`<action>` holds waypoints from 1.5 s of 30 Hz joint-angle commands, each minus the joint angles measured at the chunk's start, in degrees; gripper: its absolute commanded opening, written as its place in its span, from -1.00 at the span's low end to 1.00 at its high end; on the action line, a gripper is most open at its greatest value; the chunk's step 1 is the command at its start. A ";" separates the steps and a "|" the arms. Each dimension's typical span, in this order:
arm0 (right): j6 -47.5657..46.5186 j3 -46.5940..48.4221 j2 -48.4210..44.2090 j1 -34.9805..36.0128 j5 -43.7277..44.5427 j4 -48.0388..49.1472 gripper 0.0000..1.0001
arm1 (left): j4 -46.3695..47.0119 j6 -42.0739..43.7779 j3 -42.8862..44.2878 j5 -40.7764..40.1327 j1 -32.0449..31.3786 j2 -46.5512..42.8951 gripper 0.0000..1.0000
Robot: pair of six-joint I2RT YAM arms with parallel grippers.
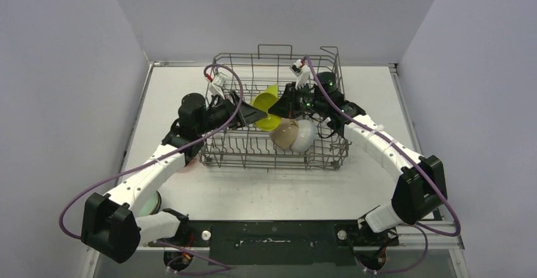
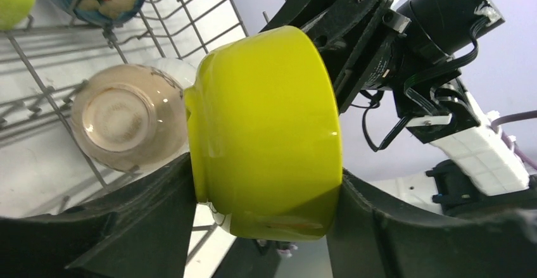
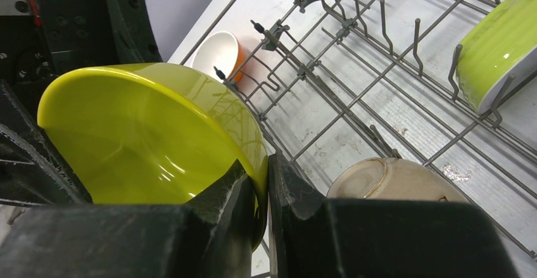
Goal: Load the bowls into the dish rack
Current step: Place the bowl in the dish rack.
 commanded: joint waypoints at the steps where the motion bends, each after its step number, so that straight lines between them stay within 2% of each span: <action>1: 0.77 1.05 -0.81 -0.37 -2.01 5.25 -0.89 | 0.18 1.14 2.19 -0.29 -0.13 0.14 0.05; 3: 0.77 1.06 -0.71 -0.43 -1.96 5.25 -0.89 | 0.90 0.80 2.15 -0.05 -0.16 0.23 -0.08; 5: 0.77 1.13 -0.62 -0.41 -1.81 5.25 -0.77 | 1.45 0.66 2.19 0.19 -0.10 0.16 -0.24; 9: 0.60 1.10 -0.62 -0.62 -1.20 5.21 -0.30 | 1.74 0.71 2.29 0.01 0.11 -0.10 -0.42; 13: 0.21 1.21 -0.94 -1.20 -0.38 4.60 0.41 | 1.66 0.79 2.43 -0.15 0.69 -0.28 -0.59; 14: 0.05 1.22 -1.01 -1.44 -0.13 4.29 0.53 | 1.57 0.86 2.47 -0.23 0.95 -0.29 -0.65; 19: -0.61 1.10 -2.66 -3.59 1.86 2.56 0.95 | -0.84 3.13 3.56 -0.68 2.14 -0.13 -0.76; 20: -0.68 0.88 -3.17 -4.20 2.13 2.46 0.96 | -2.05 4.12 4.19 -1.01 2.32 0.02 -0.78; 23: -0.80 0.30 -4.76 -6.22 2.52 2.21 0.80 | -6.28 7.50 6.35 -2.15 2.62 0.77 -0.83; 29: -1.62 0.13 -7.57 -9.00 3.31 0.79 0.80 | -13.56 11.81 11.19 -5.47 2.68 3.87 -1.00; 45: -4.82 1.23 -10.78 -10.44 6.25 -3.99 0.80 | -41.94 26.45 37.45 -21.57 1.60 22.54 -1.00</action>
